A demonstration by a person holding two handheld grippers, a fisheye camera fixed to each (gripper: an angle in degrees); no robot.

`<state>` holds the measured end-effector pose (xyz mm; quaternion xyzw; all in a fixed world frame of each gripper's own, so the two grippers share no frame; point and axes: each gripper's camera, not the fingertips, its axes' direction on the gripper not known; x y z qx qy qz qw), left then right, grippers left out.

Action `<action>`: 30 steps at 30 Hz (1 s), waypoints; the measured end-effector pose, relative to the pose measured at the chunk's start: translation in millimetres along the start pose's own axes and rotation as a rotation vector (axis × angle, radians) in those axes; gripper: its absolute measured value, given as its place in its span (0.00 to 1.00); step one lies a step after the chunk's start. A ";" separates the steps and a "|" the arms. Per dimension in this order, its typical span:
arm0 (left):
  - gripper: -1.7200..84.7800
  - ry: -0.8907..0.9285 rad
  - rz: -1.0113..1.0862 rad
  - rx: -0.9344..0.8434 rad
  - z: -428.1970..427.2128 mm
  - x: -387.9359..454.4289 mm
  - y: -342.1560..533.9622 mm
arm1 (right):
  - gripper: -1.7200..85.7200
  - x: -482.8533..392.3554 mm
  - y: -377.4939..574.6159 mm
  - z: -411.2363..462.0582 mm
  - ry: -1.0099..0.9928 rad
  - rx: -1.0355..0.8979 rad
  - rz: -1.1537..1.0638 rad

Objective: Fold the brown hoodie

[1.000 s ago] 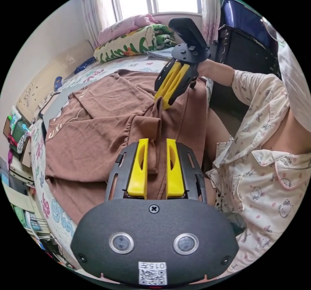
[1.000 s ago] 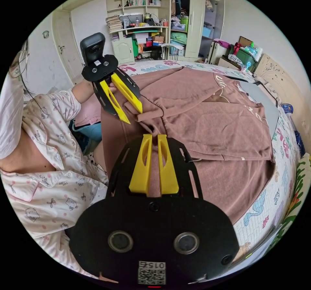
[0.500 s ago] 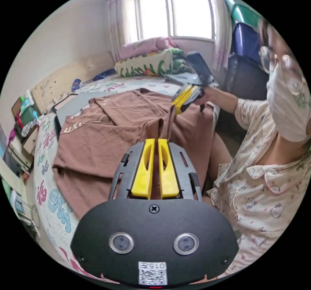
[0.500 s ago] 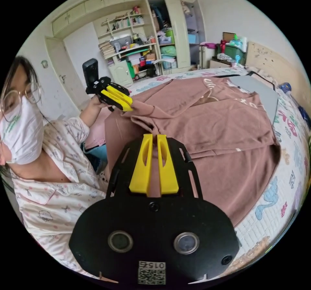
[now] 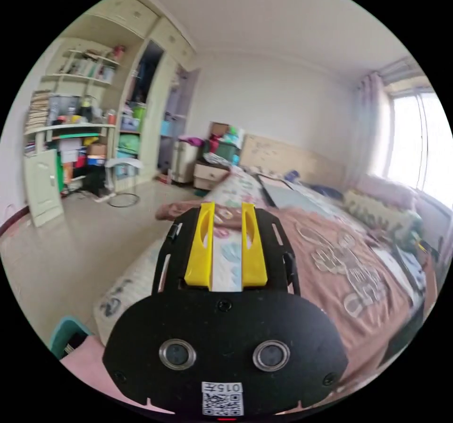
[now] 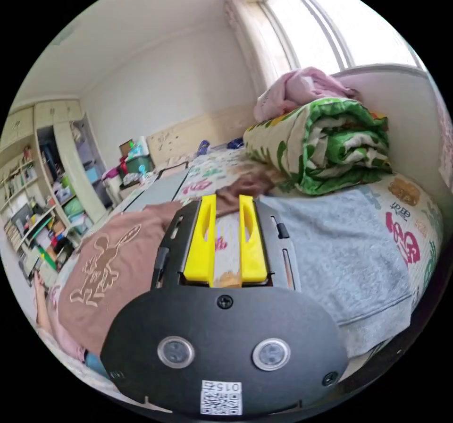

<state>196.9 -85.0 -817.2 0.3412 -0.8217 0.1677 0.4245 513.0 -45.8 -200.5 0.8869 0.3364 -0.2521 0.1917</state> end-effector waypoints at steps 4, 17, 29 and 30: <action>0.14 0.180 0.108 -0.134 -18.7 34.2 47.1 | 0.13 -18.0 58.6 -2.5 -0.212 -0.168 -0.076; 0.14 0.361 -0.046 -0.300 -74.0 -5.0 144.9 | 0.13 -68.9 161.7 -58.6 -0.511 -0.497 -0.246; 0.02 0.336 0.091 -0.272 -109.6 -44.5 152.5 | 0.08 -71.0 175.4 -111.7 -0.443 -0.505 -0.324; 0.02 0.318 0.093 -0.283 -107.0 -47.2 161.2 | 0.08 -76.7 182.6 -112.1 -0.416 -0.523 -0.350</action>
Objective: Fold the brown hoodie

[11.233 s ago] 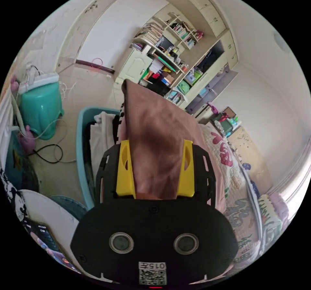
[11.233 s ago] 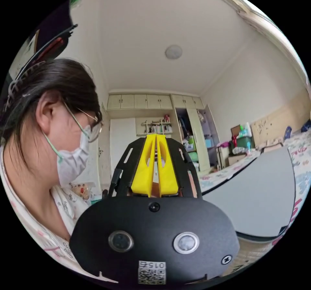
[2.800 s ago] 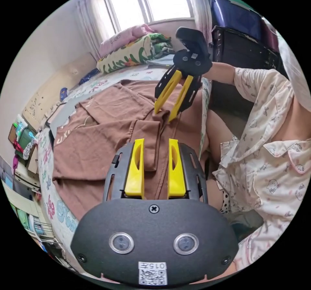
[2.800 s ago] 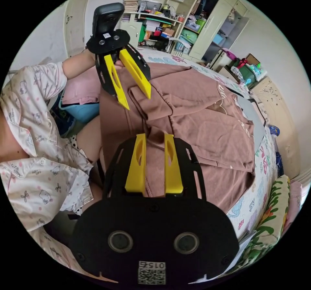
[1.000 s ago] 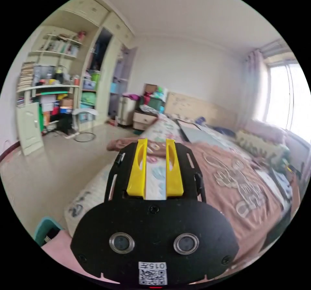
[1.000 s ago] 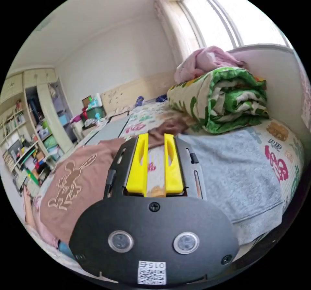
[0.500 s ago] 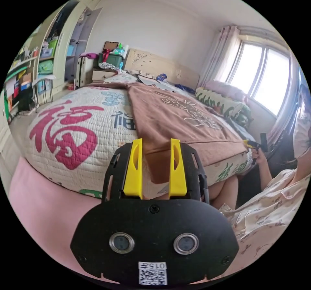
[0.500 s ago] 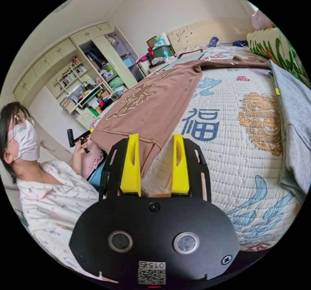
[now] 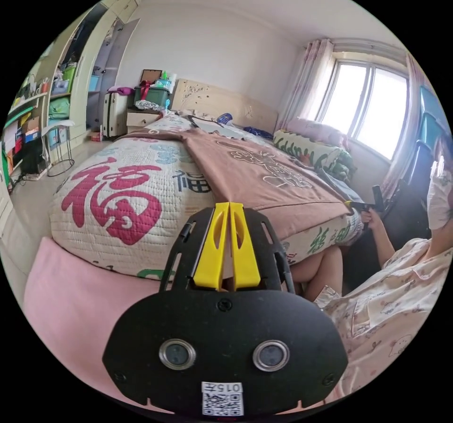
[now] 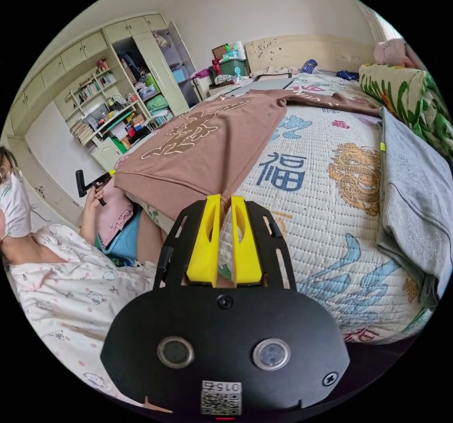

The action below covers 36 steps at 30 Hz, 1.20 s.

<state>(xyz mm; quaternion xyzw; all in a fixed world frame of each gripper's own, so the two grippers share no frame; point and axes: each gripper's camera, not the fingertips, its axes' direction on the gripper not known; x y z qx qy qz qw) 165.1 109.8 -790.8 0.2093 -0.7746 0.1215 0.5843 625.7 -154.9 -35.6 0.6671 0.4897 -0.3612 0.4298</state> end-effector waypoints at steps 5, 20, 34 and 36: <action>0.02 -0.142 0.028 -0.049 41.0 4.5 34.9 | 0.08 -24.4 8.8 18.2 0.090 -0.048 -0.039; 0.08 -0.369 -0.121 0.112 74.2 12.4 127.5 | 0.08 -107.1 106.7 42.7 0.417 0.337 -0.033; 0.14 -0.228 0.328 0.543 42.0 106.1 103.8 | 0.09 -98.7 117.9 -11.9 0.338 0.449 -0.020; 0.13 -0.144 0.422 0.490 77.3 132.0 83.1 | 0.11 -73.2 122.9 -56.2 0.253 0.509 0.026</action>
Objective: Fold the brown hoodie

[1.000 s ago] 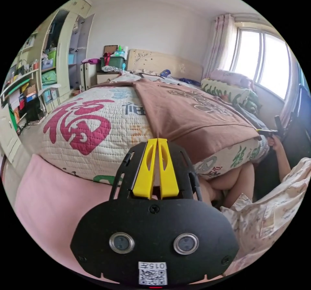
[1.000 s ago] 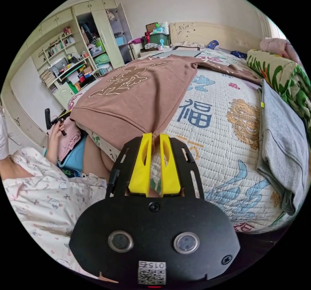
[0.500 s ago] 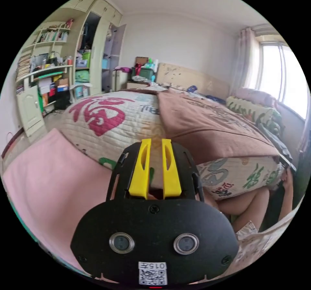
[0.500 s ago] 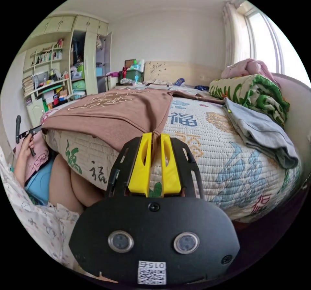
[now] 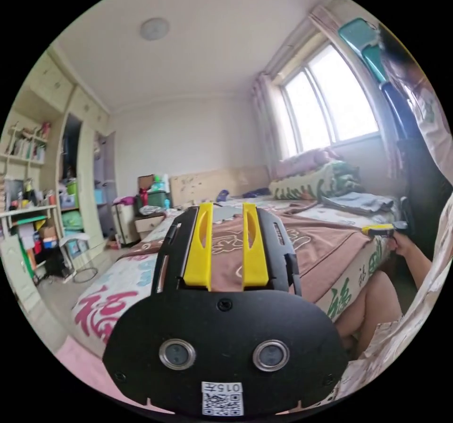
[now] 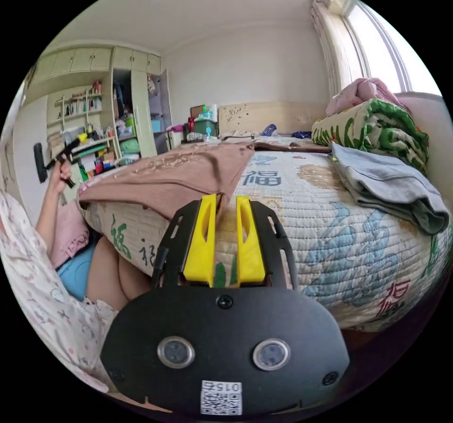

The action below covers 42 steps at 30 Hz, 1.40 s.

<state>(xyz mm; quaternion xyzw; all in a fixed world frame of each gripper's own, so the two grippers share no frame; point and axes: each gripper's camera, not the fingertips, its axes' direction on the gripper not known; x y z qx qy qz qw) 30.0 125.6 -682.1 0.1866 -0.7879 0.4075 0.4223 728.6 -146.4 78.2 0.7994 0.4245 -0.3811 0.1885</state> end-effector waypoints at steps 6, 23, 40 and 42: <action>0.15 0.359 0.163 -0.110 101.4 58.6 -38.8 | 0.13 91.6 -44.4 -110.8 -0.067 0.347 0.225; 0.20 0.724 0.435 -0.732 332.2 180.7 -38.5 | 0.17 297.8 -384.1 134.2 -0.138 0.363 0.843; 0.17 0.800 0.277 -0.793 387.7 136.8 -99.2 | 0.18 375.6 -484.2 307.0 0.323 0.278 1.037; 0.17 0.812 0.259 -0.796 395.2 129.8 -111.5 | 0.16 373.0 -484.6 320.2 0.313 0.230 1.030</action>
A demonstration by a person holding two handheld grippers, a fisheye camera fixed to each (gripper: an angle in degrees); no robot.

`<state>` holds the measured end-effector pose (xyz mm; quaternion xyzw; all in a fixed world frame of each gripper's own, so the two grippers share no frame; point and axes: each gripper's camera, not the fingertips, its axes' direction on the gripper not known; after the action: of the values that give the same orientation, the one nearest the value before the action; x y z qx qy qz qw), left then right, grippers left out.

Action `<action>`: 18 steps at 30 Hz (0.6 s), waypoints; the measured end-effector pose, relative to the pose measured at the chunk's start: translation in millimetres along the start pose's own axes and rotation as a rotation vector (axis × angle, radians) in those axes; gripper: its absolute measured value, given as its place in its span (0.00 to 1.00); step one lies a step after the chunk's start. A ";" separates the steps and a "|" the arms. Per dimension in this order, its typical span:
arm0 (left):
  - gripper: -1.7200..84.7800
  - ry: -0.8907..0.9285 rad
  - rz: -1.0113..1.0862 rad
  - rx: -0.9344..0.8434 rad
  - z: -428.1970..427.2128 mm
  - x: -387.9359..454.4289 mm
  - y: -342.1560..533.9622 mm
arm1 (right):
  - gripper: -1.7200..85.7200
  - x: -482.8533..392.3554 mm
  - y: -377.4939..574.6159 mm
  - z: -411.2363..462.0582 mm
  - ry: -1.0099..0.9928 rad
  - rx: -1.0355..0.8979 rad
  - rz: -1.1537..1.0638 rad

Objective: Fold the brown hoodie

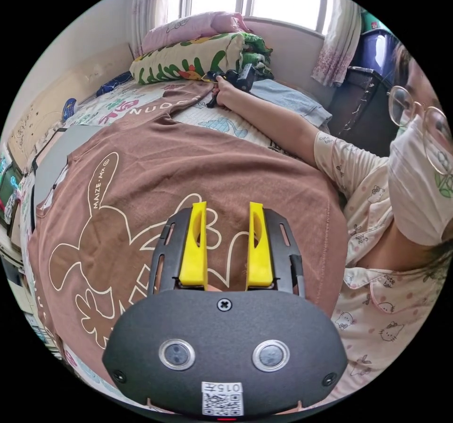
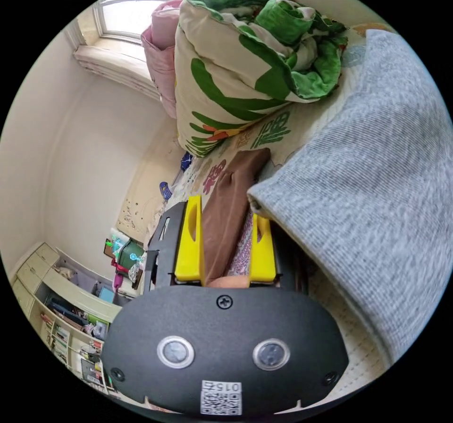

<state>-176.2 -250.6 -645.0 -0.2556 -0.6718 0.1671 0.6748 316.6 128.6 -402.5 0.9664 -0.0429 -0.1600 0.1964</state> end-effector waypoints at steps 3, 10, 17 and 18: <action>0.17 0.010 -0.005 0.003 -12.2 -9.0 -12.0 | 0.11 5.6 21.5 2.3 0.012 -0.007 0.018; 0.18 0.060 -0.022 0.024 -43.7 -31.7 -39.0 | 0.03 12.5 97.5 -23.2 -0.127 0.027 -0.066; 0.19 0.349 -0.536 0.495 -121.6 -151.8 -6.6 | 0.03 -156.2 342.1 -141.2 -0.530 -0.088 -0.886; 0.19 0.411 -0.638 0.571 -125.5 -172.3 7.3 | 0.03 -175.8 404.9 -158.0 -0.613 -0.234 -1.046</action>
<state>-57.9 -357.8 -786.5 0.1315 -0.4967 0.0752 0.8546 193.7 -160.1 -54.0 0.7415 0.4001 -0.5092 0.1752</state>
